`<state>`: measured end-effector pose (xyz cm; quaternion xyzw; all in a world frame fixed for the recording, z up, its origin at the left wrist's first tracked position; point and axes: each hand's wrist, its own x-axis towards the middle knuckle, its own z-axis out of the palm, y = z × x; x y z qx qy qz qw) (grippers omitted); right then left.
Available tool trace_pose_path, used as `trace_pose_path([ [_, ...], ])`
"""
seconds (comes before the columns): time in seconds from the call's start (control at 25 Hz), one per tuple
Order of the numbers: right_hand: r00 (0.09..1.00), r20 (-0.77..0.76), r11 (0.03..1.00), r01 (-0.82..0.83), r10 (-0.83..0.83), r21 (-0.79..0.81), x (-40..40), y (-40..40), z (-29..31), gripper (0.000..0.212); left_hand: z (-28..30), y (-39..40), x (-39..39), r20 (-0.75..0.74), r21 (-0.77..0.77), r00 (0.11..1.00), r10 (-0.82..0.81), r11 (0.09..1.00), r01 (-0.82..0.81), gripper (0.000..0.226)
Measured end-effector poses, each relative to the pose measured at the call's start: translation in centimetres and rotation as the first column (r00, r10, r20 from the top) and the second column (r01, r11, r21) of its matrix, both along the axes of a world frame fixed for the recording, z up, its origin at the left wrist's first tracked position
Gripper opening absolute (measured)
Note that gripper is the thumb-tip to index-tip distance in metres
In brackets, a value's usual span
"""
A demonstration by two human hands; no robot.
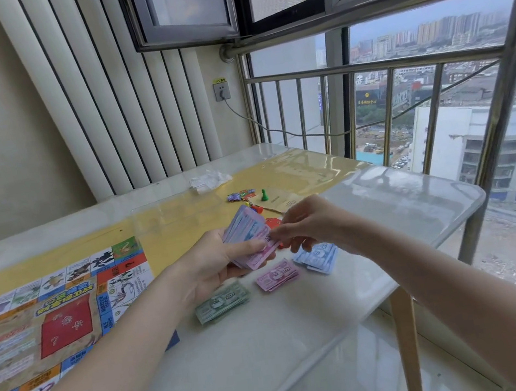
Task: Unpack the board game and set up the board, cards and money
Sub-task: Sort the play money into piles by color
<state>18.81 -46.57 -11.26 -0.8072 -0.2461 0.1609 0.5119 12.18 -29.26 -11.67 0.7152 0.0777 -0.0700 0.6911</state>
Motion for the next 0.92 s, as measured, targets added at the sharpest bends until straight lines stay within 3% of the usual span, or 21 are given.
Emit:
trace_pose_path([
  [0.16,0.994,-0.103,0.988,-0.025,0.041,0.154,-0.2,0.5,0.4,0.01,0.8,1.2,-1.0,-0.005,-0.144,1.0,-0.028,0.989,0.027,0.017],
  [0.36,0.989,-0.139,0.986,-0.034,0.057,0.163,-1.0,1.2,0.9,0.004,0.9,2.2,-1.1,0.005,-0.109,0.995,0.1,0.989,-0.098,0.012],
  [0.52,0.99,-0.109,0.989,-0.079,0.093,0.124,-1.3,1.7,0.7,0.022,0.5,2.1,-0.8,0.02,-0.056,0.989,0.144,0.988,-0.143,0.015],
  [0.68,0.982,-0.187,0.998,0.009,0.002,0.058,-1.0,1.0,0.3,0.02,0.2,2.8,-0.6,0.041,0.007,0.975,0.22,0.975,-0.221,0.017],
  [0.76,0.993,-0.113,0.998,0.023,-0.029,-0.052,-1.2,0.9,-0.2,0.019,0.0,2.9,-0.7,0.03,0.009,0.976,0.217,0.976,-0.217,0.017],
  [0.92,0.963,0.268,0.913,0.11,0.0,-0.393,-1.3,1.6,-1.7,0.019,-0.5,2.6,-1.1,-0.002,0.01,0.986,0.167,0.986,-0.167,0.018],
])
